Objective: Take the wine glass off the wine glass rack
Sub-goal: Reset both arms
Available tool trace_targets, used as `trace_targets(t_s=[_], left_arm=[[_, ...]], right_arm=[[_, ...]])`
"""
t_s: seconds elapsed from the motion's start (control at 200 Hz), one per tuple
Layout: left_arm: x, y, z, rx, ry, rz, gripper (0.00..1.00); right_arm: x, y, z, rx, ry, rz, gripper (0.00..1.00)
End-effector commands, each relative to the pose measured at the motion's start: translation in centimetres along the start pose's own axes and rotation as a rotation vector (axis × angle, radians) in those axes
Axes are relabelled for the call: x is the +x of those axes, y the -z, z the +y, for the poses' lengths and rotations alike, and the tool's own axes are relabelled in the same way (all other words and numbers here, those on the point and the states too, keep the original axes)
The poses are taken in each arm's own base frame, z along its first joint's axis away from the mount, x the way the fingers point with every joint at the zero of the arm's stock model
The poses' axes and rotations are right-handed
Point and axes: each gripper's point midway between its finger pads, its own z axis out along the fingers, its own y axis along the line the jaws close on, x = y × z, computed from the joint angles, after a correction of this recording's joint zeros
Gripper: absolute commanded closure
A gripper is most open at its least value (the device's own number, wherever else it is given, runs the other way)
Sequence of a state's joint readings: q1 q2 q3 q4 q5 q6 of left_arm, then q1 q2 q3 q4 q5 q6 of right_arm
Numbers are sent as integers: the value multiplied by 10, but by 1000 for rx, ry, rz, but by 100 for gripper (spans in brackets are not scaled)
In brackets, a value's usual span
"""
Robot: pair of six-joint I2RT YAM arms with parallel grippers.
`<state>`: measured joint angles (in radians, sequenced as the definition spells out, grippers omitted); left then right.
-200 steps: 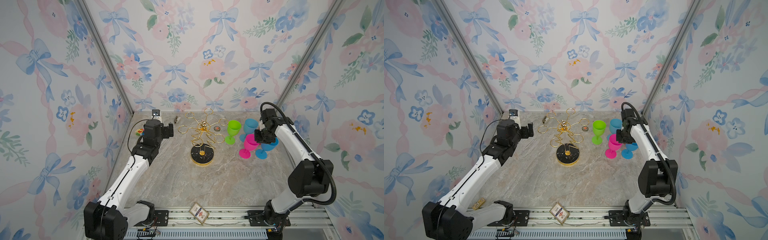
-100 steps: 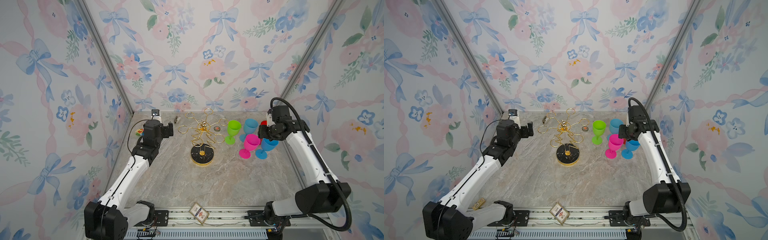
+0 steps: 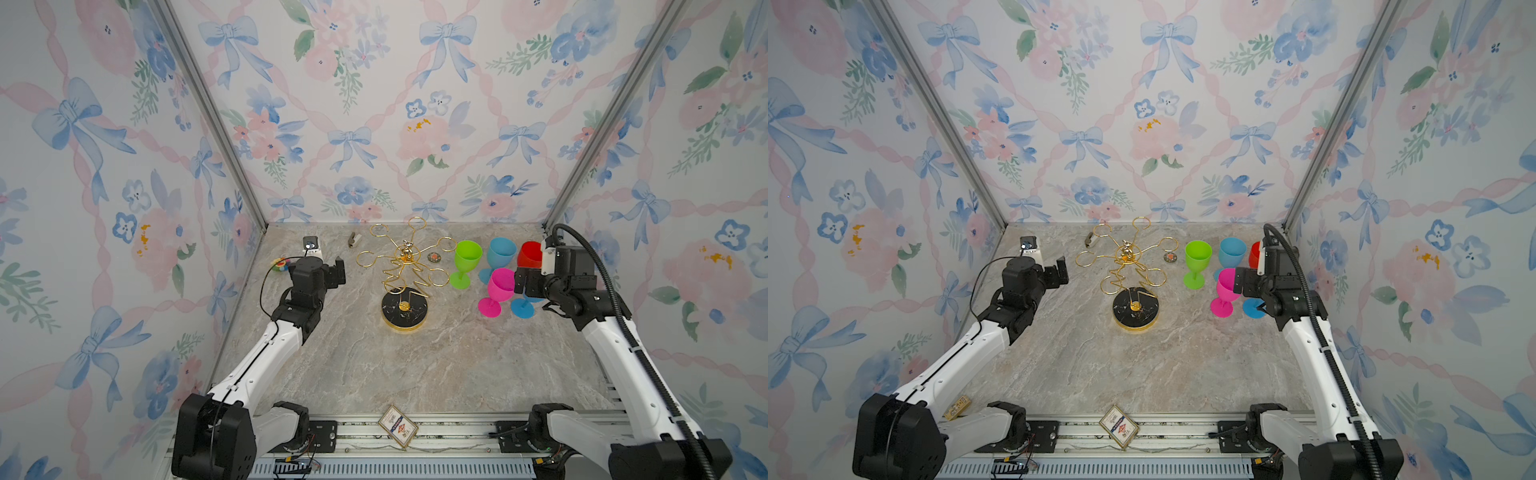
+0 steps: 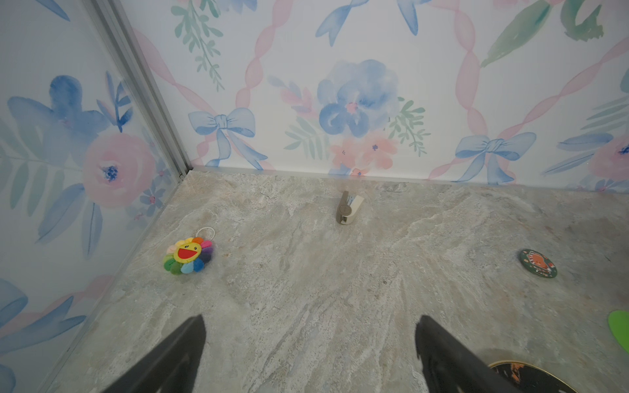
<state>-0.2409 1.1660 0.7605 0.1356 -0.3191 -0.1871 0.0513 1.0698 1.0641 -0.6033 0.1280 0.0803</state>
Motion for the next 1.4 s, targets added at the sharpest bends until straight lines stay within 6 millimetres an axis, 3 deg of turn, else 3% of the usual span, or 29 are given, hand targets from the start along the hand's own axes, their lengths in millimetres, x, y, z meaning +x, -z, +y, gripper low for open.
trace_targets(t_s=[0.0, 0.04, 0.06, 0.29, 0.485, 0.795, 1.06, 1.395], left_arm=[[-7, 2, 10, -31, 50, -85, 2], [-9, 2, 12, -35, 57, -102, 2], [6, 0, 14, -43, 49, -79, 2], [35, -6, 29, -97, 40, -77, 2], [50, -13, 36, -127, 22, -71, 2], [71, -9, 51, -156, 27, -121, 2], [85, -13, 55, -158, 24, -119, 2], [98, -11, 60, -173, 11, -153, 2]], right_arm=[[-15, 4, -6, 20, 2, -136, 2], [-13, 4, -5, 15, -1, -147, 3], [-13, 4, -5, 12, -3, -155, 3], [3, -9, 3, -2, -2, -202, 3], [24, -30, 21, 22, 91, -239, 3], [61, -62, 22, 36, 86, -239, 3], [77, -70, 33, -36, 85, -228, 3], [78, -81, 38, -71, 89, -261, 3]])
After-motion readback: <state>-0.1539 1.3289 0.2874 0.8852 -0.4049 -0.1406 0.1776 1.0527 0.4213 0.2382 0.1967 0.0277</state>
